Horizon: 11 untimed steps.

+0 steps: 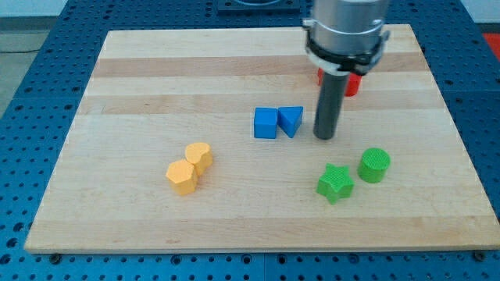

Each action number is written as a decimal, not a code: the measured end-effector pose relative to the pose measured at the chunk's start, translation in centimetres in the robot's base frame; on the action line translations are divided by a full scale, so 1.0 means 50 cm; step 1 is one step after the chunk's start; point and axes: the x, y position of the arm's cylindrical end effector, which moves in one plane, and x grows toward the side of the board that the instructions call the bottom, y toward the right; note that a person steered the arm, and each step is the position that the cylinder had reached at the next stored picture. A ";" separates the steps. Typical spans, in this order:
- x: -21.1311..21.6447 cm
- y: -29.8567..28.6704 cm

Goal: Move the green circle into the green star

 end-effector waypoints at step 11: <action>0.240 0.069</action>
